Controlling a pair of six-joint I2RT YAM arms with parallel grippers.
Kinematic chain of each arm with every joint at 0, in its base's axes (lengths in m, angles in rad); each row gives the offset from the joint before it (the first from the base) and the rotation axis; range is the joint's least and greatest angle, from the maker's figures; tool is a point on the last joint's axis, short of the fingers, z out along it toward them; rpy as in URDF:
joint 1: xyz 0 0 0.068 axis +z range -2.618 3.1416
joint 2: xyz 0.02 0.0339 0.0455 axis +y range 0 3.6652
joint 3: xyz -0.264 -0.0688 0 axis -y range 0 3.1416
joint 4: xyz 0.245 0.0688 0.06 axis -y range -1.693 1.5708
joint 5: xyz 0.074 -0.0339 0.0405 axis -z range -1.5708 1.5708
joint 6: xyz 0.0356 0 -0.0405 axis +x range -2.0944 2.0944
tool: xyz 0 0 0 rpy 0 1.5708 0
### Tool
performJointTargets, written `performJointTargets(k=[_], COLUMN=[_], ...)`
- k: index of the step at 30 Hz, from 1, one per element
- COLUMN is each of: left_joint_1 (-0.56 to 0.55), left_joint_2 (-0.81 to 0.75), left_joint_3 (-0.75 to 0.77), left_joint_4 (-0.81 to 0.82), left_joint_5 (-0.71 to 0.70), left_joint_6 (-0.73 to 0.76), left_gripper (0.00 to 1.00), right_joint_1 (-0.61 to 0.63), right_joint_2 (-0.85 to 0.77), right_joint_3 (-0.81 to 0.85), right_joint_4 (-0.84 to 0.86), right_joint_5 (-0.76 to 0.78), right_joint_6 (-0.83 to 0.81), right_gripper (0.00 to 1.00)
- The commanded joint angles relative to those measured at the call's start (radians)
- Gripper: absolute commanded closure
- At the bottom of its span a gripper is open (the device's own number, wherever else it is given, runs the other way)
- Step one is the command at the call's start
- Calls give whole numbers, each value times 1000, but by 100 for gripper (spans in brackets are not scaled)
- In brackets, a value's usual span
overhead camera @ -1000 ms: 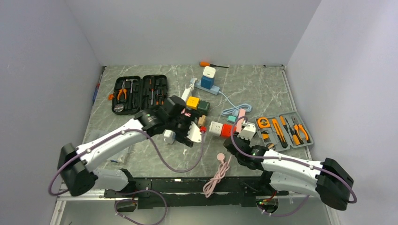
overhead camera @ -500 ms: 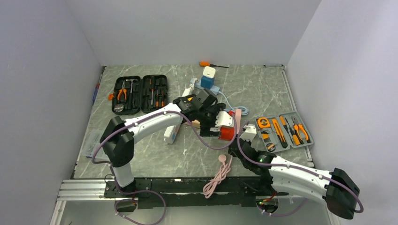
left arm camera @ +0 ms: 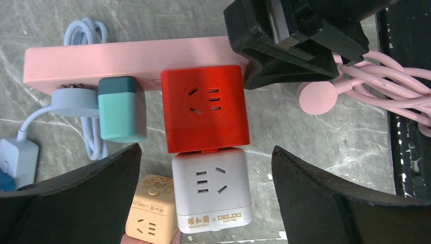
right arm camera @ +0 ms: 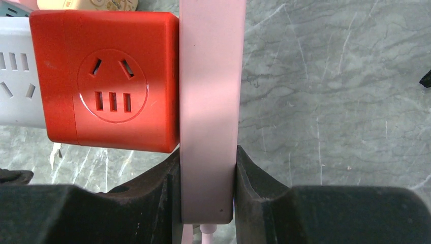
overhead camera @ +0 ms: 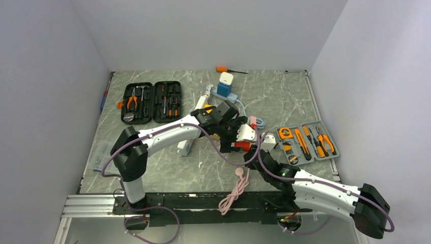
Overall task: Pull the plug off the socket
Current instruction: Remove the plug from the socket.
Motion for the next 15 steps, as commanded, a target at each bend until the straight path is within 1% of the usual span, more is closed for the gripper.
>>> performJointTargets(k=[1, 5, 15], left_joint_1=[-20, -24, -24], left_joint_2=[-16, -30, -12], left_joint_3=[-24, -60, -45], left_joint_4=[17, 43, 91], left_joint_5=[27, -4, -60], left_joint_6=[-30, -40, -77], left_gripper=[1, 1, 1], right_joint_1=[8, 8, 8], right_joint_2=[-3, -10, -9], right_joint_3=[52, 71, 114], right_joint_4=[219, 225, 233], right_joint_5=[-15, -20, -42], right_joint_6=[-23, -38, -45], right_gripper=[100, 100, 100])
